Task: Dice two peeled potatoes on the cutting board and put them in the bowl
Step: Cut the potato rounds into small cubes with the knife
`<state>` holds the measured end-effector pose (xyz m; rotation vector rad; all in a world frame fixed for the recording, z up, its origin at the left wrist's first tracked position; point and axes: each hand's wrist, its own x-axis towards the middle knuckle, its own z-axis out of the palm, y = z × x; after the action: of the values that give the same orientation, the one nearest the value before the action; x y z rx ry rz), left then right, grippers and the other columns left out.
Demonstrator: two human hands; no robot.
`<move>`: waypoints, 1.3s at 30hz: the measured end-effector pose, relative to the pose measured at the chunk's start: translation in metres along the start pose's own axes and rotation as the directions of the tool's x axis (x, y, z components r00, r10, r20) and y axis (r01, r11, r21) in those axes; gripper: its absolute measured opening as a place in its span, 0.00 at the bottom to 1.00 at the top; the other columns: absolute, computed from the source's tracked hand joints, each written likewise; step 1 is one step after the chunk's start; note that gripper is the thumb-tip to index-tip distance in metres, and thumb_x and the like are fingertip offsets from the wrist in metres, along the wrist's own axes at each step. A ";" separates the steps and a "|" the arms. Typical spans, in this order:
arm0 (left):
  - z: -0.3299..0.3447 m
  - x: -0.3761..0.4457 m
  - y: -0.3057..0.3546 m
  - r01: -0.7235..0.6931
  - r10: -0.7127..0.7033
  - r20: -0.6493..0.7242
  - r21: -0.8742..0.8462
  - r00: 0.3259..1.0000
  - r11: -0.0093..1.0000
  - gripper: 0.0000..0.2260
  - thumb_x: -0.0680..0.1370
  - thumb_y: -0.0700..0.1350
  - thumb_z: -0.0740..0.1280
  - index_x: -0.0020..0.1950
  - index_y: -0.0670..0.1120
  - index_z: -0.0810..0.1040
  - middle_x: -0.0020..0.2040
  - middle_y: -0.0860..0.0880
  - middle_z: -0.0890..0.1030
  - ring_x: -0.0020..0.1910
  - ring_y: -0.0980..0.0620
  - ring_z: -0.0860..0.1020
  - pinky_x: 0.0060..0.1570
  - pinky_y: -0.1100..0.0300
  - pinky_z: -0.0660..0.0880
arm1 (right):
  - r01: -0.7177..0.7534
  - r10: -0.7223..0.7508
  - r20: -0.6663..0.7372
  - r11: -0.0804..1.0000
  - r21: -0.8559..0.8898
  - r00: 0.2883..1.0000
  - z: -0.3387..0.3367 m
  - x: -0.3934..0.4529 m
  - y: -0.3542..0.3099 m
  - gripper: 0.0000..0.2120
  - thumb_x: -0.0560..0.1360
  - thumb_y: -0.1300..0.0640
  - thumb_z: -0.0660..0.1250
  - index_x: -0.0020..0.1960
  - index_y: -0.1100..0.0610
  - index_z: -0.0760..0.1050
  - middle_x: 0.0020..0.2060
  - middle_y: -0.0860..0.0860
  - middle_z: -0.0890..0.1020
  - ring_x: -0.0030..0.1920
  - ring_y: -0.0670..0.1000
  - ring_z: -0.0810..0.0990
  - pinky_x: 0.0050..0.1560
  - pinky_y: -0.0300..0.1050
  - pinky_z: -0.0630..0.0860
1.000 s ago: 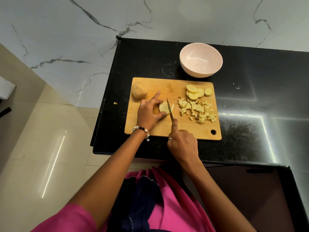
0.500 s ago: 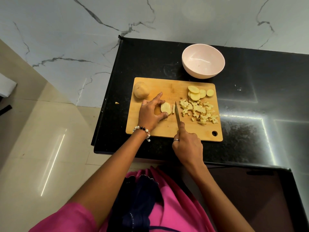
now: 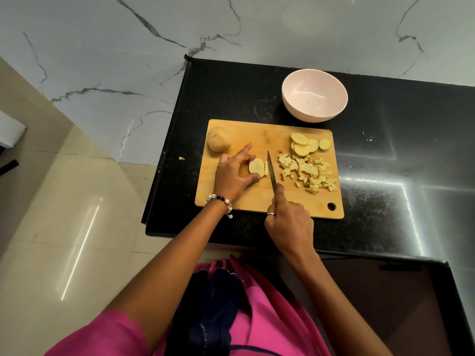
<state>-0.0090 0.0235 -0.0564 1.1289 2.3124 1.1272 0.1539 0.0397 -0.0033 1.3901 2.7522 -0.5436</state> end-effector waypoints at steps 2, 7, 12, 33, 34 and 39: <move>0.000 0.000 -0.001 0.005 -0.005 0.000 -0.003 1.000 1.000 0.36 0.69 0.50 0.75 0.74 0.53 0.63 0.59 0.58 0.80 0.53 0.56 0.67 0.52 0.65 0.65 | 0.018 -0.018 0.017 1.000 -0.017 1.000 0.001 0.001 -0.001 0.27 0.79 0.56 0.53 0.77 0.55 0.51 0.38 0.55 0.79 0.36 0.57 0.75 0.32 0.45 0.64; 0.000 0.000 0.001 -0.002 0.002 0.002 0.006 1.000 1.000 0.35 0.70 0.49 0.75 0.74 0.53 0.63 0.59 0.58 0.79 0.52 0.57 0.66 0.49 0.67 0.63 | 0.031 -0.028 0.047 0.997 -0.069 0.998 0.008 0.007 -0.005 0.28 0.80 0.56 0.52 0.77 0.57 0.49 0.42 0.57 0.79 0.37 0.58 0.75 0.33 0.46 0.63; 0.000 0.000 0.001 -0.014 0.014 -0.002 -0.005 1.000 1.000 0.35 0.69 0.48 0.75 0.73 0.53 0.65 0.58 0.58 0.80 0.50 0.56 0.67 0.48 0.69 0.62 | 0.101 -0.093 0.054 0.981 -0.167 0.994 0.017 0.018 -0.009 0.30 0.78 0.59 0.53 0.77 0.60 0.46 0.43 0.58 0.80 0.38 0.59 0.77 0.34 0.47 0.65; 0.000 -0.001 0.001 0.007 -0.007 -0.002 -0.009 1.000 1.000 0.35 0.69 0.47 0.75 0.73 0.52 0.65 0.59 0.58 0.80 0.51 0.57 0.67 0.47 0.74 0.60 | 0.081 -0.077 0.044 0.990 -0.114 0.996 0.009 0.002 -0.009 0.28 0.80 0.56 0.52 0.77 0.59 0.47 0.42 0.58 0.79 0.36 0.58 0.74 0.34 0.45 0.64; 0.000 -0.001 0.002 0.010 -0.010 -0.003 -0.015 1.000 1.000 0.35 0.69 0.47 0.75 0.73 0.52 0.65 0.59 0.58 0.80 0.52 0.57 0.67 0.48 0.72 0.61 | 0.084 -0.078 0.050 0.988 -0.126 0.996 0.009 0.004 -0.010 0.28 0.80 0.57 0.52 0.77 0.59 0.47 0.42 0.58 0.79 0.36 0.58 0.73 0.34 0.45 0.64; 0.000 -0.001 0.001 0.000 -0.001 -0.025 -0.032 1.000 0.999 0.34 0.69 0.47 0.75 0.72 0.51 0.67 0.58 0.57 0.80 0.52 0.54 0.69 0.48 0.72 0.61 | 0.119 -0.113 0.040 0.974 -0.194 0.993 0.014 0.023 -0.015 0.28 0.79 0.59 0.52 0.77 0.61 0.47 0.45 0.60 0.79 0.41 0.61 0.78 0.34 0.47 0.65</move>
<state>-0.0083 0.0234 -0.0555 1.1091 2.3044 1.1800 0.1264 0.0448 -0.0156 1.1758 2.7872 -0.2815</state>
